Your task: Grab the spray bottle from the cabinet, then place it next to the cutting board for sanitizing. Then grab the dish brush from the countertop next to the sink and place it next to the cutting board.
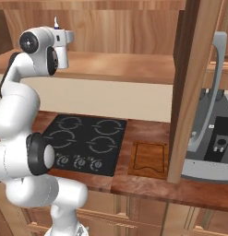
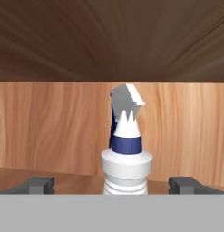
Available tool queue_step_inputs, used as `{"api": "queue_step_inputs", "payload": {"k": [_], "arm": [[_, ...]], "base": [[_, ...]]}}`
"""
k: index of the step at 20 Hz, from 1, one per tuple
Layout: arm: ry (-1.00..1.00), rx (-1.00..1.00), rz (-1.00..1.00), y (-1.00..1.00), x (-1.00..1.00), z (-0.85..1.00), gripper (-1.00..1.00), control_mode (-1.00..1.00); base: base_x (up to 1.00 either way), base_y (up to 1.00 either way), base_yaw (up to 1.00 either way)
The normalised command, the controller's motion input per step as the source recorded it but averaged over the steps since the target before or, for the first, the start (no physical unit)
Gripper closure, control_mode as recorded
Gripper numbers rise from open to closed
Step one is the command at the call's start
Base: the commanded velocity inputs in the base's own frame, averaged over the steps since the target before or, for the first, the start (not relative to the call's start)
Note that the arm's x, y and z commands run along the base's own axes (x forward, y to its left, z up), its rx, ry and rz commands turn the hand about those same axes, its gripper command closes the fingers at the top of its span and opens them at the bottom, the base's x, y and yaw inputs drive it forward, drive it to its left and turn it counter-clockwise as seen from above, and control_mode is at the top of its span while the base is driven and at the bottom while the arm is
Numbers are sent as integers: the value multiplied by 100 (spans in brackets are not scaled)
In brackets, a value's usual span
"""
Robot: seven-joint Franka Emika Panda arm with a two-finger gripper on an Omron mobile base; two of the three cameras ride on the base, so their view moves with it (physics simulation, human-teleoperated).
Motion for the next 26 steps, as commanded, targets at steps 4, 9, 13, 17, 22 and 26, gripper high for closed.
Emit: {"api": "queue_step_inputs", "payload": {"k": [4, 9, 13, 17, 22, 26], "arm": [[0, 0, 0, -2, 5, 0, -100, -100], [0, 0, 0, 0, 2, 0, -100, -100], [0, 0, 0, 2, 19, -2, -100, -100], [0, 0, 0, 0, 17, 0, -100, -100], [1, 0, 0, 1, 8, 0, 100, -100], [6, 0, 0, 2, 5, 0, 100, -100]], "base": [[0, 0, 0], [0, 0, 0], [0, 0, 0], [0, 0, 0], [0, 0, 0], [0, 0, 0]]}}
